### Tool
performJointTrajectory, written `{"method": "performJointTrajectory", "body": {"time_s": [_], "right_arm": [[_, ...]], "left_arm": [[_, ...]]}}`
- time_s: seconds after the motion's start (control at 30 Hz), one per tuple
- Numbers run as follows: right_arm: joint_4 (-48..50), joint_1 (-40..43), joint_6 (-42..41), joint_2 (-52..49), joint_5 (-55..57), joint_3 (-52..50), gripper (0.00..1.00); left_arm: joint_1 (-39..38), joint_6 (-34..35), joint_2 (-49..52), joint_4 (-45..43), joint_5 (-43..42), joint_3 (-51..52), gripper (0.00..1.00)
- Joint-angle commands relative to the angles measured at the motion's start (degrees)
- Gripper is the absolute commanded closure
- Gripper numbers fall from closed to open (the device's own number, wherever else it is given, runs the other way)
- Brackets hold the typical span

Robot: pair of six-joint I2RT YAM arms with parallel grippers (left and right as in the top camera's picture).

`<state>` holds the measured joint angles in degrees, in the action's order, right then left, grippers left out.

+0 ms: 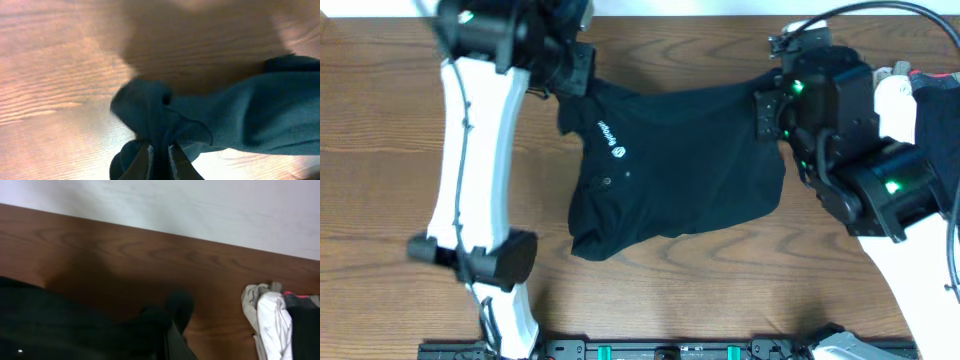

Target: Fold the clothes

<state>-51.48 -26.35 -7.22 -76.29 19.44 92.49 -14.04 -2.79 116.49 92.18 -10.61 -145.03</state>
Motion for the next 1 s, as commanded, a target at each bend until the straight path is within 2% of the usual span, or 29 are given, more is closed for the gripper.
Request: {"method": "performJointTrajectory", "body": {"time_s": [0.0, 0.17, 0.2, 0.33, 0.47, 0.57, 0.8, 0.97], "right_arm": [[0.3, 1.0, -0.8, 0.9, 5.0, 0.9, 0.99], [0.5, 1.0, 0.6, 1.0, 6.2, 0.9, 0.99], [0.6, 0.9, 0.7, 1.0, 6.2, 0.9, 0.99], [2.1, 0.9, 0.7, 1.1, 6.2, 1.1, 0.99], [3.5, 1.0, 0.8, 1.1, 6.3, 1.4, 0.99], [4.4, 1.0, 2.2, 1.1, 6.4, 1.4, 0.99], [4.3, 1.9, 2.2, 1.4, 14.6, 1.7, 0.99], [3.7, 3.0, 2.2, 1.7, 14.8, 1.7, 0.99]], "left_arm": [[0.1, 0.0, 1.6, 1.4, -0.7, -0.4, 0.91], [0.2, 0.1, 4.8, 1.0, -0.8, -0.3, 0.91], [0.2, 0.1, 5.0, 1.0, -0.8, -0.3, 0.87], [0.2, 0.1, 5.1, 0.5, -0.8, -0.3, 0.53], [0.2, 1.2, 5.1, 1.1, -1.7, -0.3, 0.37], [0.2, 1.1, 5.1, 1.9, -5.0, -0.3, 0.36], [-0.3, -1.1, 5.1, 4.6, -8.8, 0.8, 0.36], [-2.3, -3.0, 5.1, 2.9, -11.5, 6.0, 0.36]]}}
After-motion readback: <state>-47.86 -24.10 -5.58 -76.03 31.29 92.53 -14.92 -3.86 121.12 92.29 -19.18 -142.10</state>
